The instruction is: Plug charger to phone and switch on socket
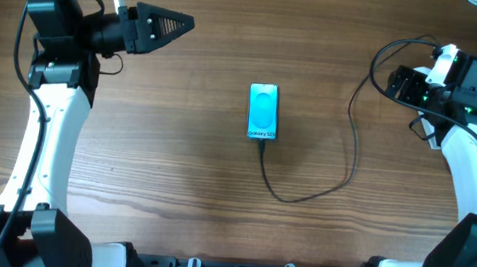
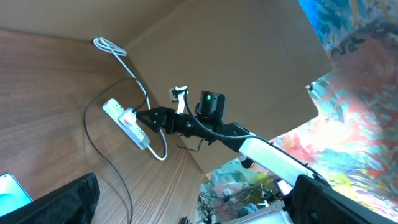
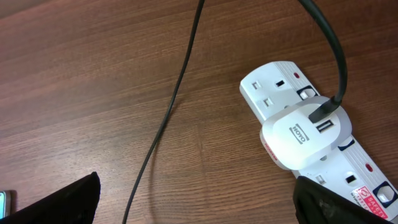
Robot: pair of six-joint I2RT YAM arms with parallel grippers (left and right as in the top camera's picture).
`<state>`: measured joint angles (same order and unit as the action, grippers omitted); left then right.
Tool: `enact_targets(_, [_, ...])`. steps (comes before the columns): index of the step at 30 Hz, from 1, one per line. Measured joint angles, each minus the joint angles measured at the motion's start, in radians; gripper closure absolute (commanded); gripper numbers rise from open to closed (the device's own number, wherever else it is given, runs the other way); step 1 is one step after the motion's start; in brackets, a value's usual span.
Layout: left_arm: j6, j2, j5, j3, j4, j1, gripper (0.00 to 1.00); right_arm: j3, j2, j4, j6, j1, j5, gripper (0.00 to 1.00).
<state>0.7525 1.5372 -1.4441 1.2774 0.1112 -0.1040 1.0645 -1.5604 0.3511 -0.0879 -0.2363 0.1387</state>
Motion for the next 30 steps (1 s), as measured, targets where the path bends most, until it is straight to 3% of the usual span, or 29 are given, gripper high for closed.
enact_targets(30, [0.0,-0.063,0.0,0.0,0.0,0.0,0.0,0.0,0.0,0.0,0.0,0.0,0.0,0.0])
